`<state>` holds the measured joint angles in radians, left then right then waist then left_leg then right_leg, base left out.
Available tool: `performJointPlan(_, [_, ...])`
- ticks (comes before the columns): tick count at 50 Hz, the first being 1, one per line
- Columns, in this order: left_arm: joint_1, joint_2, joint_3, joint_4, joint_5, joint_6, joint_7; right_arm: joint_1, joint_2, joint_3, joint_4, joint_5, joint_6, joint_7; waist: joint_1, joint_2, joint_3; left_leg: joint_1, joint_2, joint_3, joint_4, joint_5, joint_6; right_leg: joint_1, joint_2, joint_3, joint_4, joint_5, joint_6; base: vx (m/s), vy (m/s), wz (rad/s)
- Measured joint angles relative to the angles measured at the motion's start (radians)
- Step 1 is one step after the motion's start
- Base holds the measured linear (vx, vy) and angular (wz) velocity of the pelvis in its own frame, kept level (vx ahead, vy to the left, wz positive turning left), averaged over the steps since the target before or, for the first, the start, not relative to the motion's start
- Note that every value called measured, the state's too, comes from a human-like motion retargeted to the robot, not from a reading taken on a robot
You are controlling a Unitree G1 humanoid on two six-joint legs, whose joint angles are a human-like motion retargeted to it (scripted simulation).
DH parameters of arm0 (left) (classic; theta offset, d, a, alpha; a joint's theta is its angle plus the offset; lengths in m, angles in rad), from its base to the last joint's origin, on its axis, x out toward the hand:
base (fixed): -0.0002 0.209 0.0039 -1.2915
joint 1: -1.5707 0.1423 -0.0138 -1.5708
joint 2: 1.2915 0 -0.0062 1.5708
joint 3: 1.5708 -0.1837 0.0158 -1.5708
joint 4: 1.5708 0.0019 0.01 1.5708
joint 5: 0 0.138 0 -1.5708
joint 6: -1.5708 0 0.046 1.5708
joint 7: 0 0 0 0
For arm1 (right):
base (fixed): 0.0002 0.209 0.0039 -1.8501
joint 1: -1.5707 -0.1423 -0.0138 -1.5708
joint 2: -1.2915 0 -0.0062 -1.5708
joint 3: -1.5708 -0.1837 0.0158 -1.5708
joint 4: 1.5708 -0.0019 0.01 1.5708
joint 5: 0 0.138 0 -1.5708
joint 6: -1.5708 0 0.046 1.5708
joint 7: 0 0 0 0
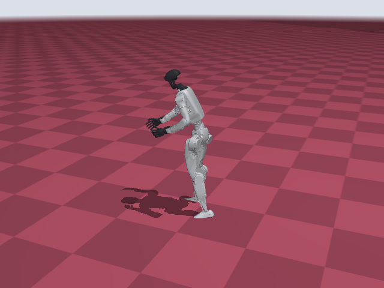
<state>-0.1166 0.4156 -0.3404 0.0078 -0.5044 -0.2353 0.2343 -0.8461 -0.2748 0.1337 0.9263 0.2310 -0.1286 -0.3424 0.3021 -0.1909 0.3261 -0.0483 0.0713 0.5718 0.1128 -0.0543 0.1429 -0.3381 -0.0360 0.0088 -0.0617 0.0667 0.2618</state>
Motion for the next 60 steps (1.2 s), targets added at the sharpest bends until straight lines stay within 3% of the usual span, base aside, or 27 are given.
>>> performJointPlan(15, [0.003,0.038,-0.012,-0.002,-0.039,-0.026,0.013,-0.025,0.018,-0.055,-0.006,0.100,-0.062,-0.060,-0.025,0.011,0.019,-0.006,-0.008,-0.019,-0.062,0.043,-0.002,-0.026,0.002,-0.001,0.000,-0.003,0.000,0.00,0.00,0.00])
performJointPlan(29, [0.019,0.115,-0.026,-0.012,0.017,-0.034,-0.002,0.094,0.012,-0.090,-0.084,0.161,-0.122,-0.106,-0.068,0.030,0.022,-0.013,-0.003,-0.024,-0.088,0.055,-0.008,-0.041,0.013,-0.001,-0.001,-0.001,0.000,0.00,0.00,0.00])
performJointPlan(48, [-0.020,0.182,-0.082,0.011,0.226,-0.043,0.047,0.023,-0.075,-0.089,0.146,0.111,-0.100,-0.120,-0.056,0.108,0.048,-0.085,-0.007,-0.070,-0.150,0.109,-0.024,-0.114,0.003,-0.024,-0.002,-0.003,0.000,0.00,0.00,0.00])
performJointPlan(60, [-0.045,0.188,-0.102,0.020,0.325,-0.031,0.027,-0.010,-0.112,-0.086,0.199,0.037,-0.068,-0.113,-0.041,0.121,0.044,-0.133,-0.007,-0.082,-0.161,0.126,-0.027,-0.159,0.002,-0.035,-0.003,0.006,0.000,0.00,0.00,0.00])
